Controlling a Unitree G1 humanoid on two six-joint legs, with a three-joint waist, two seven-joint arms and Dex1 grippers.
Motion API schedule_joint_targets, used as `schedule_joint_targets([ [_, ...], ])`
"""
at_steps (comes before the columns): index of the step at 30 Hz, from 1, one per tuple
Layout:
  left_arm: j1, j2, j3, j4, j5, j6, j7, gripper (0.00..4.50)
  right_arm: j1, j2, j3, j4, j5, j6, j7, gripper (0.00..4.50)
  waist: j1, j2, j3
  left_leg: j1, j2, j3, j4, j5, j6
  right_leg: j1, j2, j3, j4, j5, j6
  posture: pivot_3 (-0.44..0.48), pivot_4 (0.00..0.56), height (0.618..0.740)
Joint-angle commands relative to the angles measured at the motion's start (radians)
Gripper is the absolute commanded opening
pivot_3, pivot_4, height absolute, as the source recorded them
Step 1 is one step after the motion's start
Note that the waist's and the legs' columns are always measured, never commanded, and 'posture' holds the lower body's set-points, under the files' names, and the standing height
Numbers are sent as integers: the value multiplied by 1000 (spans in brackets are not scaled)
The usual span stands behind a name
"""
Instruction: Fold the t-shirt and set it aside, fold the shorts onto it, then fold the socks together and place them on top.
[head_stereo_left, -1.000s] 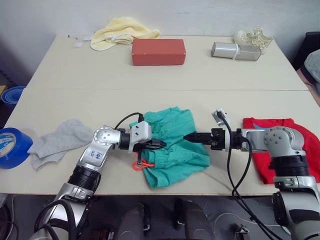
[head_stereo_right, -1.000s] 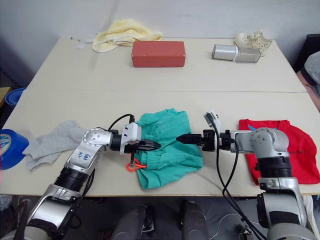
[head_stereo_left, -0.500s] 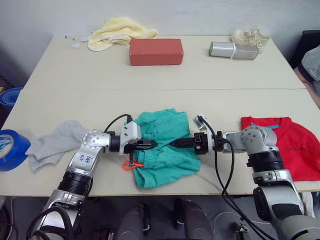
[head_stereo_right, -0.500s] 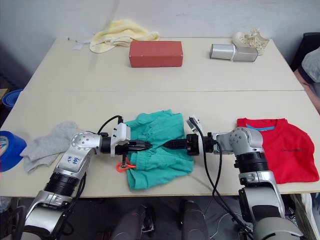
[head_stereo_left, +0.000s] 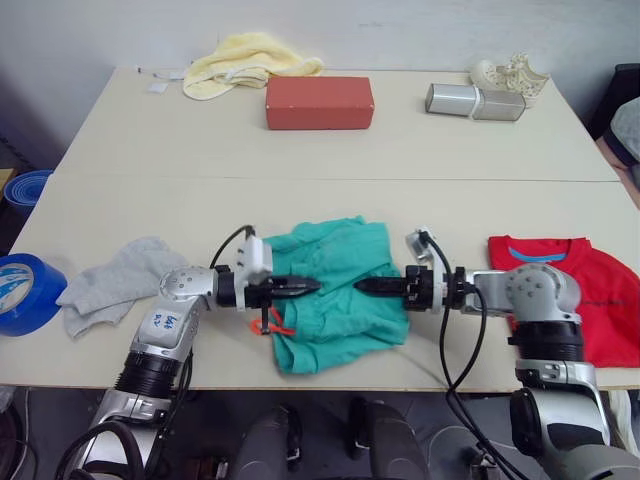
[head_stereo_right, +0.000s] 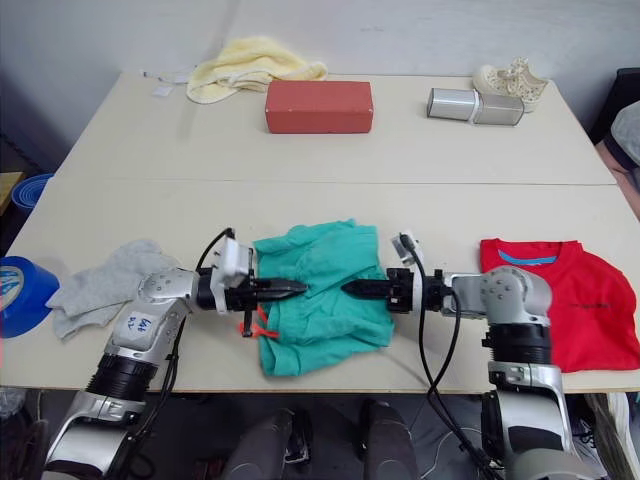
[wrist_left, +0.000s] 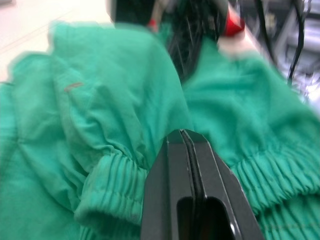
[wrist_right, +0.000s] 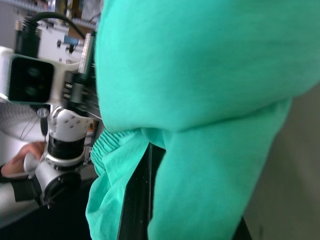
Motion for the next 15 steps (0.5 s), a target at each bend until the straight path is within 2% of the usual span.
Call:
schedule_joint_targets([
  [1, 12, 5, 43, -127, -94, 36, -11, 1154, 44, 20, -234, -139, 118, 81, -113, 0, -2, 0, 0, 0, 0, 0, 0, 0, 0, 0, 0, 0, 0, 0, 0, 0, 150, 740],
  [4, 22, 11, 73, -192, -158, 87, -5, 1993, 115, 12, -356, -235, 299, 95, -233, 0, 1, 0, 0, 0, 0, 0, -2, 0, 0, 0, 1, 0, -1, 0, 0, 0, 150, 740],
  [6, 24, 18, 74, -212, -174, 115, -3, 2629, 146, -10, -400, -271, 484, 77, -342, 0, 0, 0, 0, 0, 0, 0, -2, 0, 0, 0, 1, 0, -1, 0, 0, 0, 150, 740],
  [10, 8, -2, 72, -195, -195, 143, 7, 3765, 257, -101, -392, -363, 942, -282, -728, 0, -2, 1, 1, 1, 0, 1, -2, 0, 0, 1, 2, 1, -4, 0, 0, 0, 150, 740],
  [12, 9, -16, 66, -192, -197, 152, 18, 4383, 277, -122, -410, -419, 1014, -411, -814, 0, -2, 1, 1, 1, 0, 1, -2, 0, 0, 1, 2, 1, -5, 0, 0, 0, 150, 740],
  [15, 6, -25, 45, -178, -194, 156, -9, 4480, 231, -111, -448, -484, 1020, -614, -952, 0, -4, 1, 1, 1, 0, 2, -2, 1, 0, 1, 3, 1, -5, 0, 0, 0, 150, 740],
])
